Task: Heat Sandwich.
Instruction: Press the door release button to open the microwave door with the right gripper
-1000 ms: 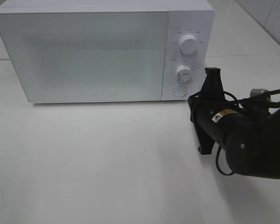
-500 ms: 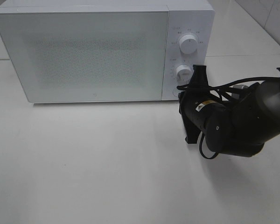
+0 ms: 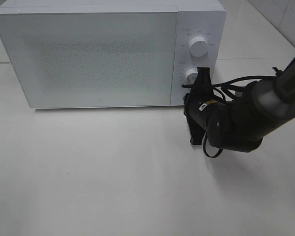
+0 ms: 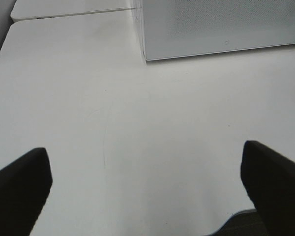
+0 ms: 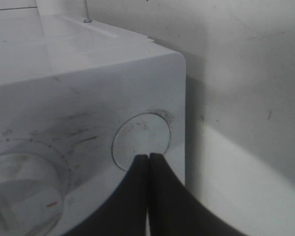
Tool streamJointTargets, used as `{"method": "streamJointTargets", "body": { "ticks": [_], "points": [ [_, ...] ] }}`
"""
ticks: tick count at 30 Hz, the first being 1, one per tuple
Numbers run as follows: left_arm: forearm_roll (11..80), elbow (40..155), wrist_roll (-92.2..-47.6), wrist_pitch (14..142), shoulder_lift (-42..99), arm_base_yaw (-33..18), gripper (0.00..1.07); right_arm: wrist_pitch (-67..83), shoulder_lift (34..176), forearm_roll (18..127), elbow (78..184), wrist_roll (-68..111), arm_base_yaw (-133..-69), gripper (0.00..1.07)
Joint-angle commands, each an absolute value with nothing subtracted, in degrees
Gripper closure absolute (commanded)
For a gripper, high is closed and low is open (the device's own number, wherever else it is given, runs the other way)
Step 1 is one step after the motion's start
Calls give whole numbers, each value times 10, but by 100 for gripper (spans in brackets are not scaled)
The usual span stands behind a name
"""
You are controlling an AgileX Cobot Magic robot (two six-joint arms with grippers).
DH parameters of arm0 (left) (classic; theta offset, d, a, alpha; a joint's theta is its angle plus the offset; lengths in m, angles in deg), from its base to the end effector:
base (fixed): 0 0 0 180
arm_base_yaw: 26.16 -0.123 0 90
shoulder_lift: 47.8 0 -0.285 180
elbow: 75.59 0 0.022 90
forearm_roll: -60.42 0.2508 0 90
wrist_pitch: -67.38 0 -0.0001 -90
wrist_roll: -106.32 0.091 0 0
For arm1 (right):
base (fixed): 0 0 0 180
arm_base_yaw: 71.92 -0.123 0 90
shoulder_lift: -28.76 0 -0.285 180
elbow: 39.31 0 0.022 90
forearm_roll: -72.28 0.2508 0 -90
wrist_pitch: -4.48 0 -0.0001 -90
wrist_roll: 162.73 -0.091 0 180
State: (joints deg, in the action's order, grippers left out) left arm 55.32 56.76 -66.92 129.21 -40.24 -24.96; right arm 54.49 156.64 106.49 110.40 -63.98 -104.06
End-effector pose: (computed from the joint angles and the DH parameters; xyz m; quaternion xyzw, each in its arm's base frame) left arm -0.0084 -0.0070 0.2805 0.0617 0.8497 -0.0191 0.5232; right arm 0.3290 0.1604 0.0904 0.5811 0.5855 0.4293 0.3677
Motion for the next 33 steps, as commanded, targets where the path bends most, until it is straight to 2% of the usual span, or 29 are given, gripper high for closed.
{"method": "streamJointTargets", "body": {
  "ticks": [1, 23, 33],
  "points": [
    [550, 568, -671, 1289, -407, -246, 6, 546, 1575, 1061, 1119, -625, -1033, 107],
    [550, 568, -671, 1289, -407, -246, 6, 619, 1582, 1073, 1125, -605, -1028, 107],
    [550, 568, -671, 1289, -407, -246, 6, 652, 1592, 1056, 1162, -592, -1012, 107]
  ]
}}
